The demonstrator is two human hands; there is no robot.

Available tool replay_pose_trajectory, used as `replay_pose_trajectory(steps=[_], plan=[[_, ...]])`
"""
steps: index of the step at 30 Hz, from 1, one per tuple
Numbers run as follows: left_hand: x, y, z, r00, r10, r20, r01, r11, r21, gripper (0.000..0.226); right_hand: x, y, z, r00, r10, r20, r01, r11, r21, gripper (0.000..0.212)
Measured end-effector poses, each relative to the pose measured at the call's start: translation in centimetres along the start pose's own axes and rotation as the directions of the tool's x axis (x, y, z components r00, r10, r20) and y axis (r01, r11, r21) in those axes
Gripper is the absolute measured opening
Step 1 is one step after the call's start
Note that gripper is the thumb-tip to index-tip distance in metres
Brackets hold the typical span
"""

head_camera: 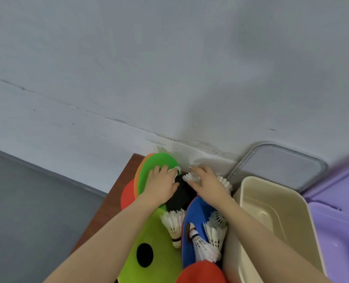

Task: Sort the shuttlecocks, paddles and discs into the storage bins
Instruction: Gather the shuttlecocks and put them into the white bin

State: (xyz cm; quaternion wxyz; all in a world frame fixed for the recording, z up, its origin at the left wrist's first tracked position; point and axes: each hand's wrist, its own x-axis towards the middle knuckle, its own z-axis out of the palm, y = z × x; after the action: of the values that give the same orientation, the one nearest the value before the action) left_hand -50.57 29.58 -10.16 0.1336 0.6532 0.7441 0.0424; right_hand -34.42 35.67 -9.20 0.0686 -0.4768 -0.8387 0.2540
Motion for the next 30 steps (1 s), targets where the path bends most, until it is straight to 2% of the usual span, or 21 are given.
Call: replay_pose_trajectory(steps=[5, 11, 14, 17, 20, 24, 30], plan=[[0.2, -0.3, 0.5, 0.999, -0.033, 0.018, 0.033, 0.999, -0.021, 0.045, 0.3, 0.5, 0.7, 0.989, -0.045, -0.144, 0.049, 0.999, 0.025, 0.021], [-0.9, -0.4, 0.3, 0.99, 0.004, -0.143, -0.009, 0.999, -0.04, 0.044, -0.3, 0.1, 0.8, 0.952, -0.126, -0.281, 0.12, 0.992, -0.036, 0.016], [-2.1, -0.1, -0.9, 0.971, -0.011, -0.241, -0.019, 0.992, -0.123, 0.044, -1.3, -1.1, -0.6, 0.902, -0.073, -0.427, 0.117, 0.99, 0.079, 0.013], [-3.4, 0.8, -2.9, 0.941, -0.028, -0.336, -0.046, 0.977, -0.21, 0.044, -3.1, -2.2, -2.7, 0.863, -0.007, -0.504, 0.139, 0.964, 0.225, 0.011], [-5.0, 2.6, -5.1, 0.907, -0.022, -0.42, -0.099, 0.96, -0.264, 0.041, -5.9, -2.5, -4.8, 0.81, -0.049, -0.584, 0.217, 0.951, 0.222, 0.008], [-7.6, 6.0, -7.2, 0.88, 0.058, -0.471, -0.219, 0.93, -0.296, 0.039, -11.0, -1.9, -7.9, 0.736, -0.08, -0.673, 0.296, 0.931, 0.212, 0.006], [-11.5, 14.2, -8.6, 0.824, 0.184, -0.535, -0.381, 0.88, -0.284, 0.048, -19.9, 2.4, -12.3, 0.632, -0.051, -0.774, 0.306, 0.933, 0.188, 0.006]])
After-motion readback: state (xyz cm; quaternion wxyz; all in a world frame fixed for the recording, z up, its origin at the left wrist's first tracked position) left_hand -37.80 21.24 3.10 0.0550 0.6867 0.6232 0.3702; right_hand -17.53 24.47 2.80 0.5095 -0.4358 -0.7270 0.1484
